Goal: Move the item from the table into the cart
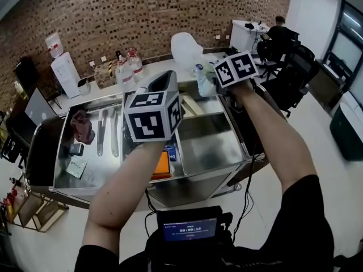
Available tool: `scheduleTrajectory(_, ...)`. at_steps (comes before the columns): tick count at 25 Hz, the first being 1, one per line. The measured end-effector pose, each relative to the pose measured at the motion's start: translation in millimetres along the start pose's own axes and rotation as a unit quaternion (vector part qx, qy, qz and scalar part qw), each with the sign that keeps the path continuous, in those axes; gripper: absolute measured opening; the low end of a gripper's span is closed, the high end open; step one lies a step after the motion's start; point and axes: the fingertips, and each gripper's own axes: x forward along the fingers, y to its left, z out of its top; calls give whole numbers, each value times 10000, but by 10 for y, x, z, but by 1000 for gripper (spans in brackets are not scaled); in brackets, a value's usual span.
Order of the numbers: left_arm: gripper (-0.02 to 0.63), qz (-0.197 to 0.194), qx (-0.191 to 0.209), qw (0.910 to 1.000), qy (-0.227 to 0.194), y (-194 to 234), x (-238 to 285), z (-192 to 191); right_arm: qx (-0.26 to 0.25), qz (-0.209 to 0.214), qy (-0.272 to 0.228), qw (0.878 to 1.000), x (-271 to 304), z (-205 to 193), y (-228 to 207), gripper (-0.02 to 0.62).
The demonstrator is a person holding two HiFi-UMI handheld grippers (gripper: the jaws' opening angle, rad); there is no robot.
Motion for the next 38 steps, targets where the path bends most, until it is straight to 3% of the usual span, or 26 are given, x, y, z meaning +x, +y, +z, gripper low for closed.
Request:
scheduleTrajectory(5, 0, 91, -167, 9994, 289, 101, 608, -271, 287, 149, 577, 9978, 681, -248, -395, 11)
scheduleTrajectory(12, 0, 28, -553, 9942, 923, 760, 1499, -718, 252, 73, 1287, 9913, 1663, -135, -841, 11)
scheduleTrajectory(18, 0, 5, -1238, 9804, 1532, 1210, 2017, -1360, 63, 230, 1917, 9812, 2375, -278, -852, 11)
scheduleTrajectory(21, 0, -16, -1351, 9762, 1695, 1289, 2256, -1582, -122, 166, 2232, 9746, 2623, -348, -968, 11)
scheduleTrajectory(29, 0, -83, -1493, 9664, 2090, 1362, 2458, -1915, 74, 84, 2811, 9596, 2918, -625, -1076, 11)
scheduleTrajectory(38, 0, -85, -1523, 9655, 2112, 1381, 2481, -2006, -5, -48, 3118, 9501, 2996, -747, -1119, 39)
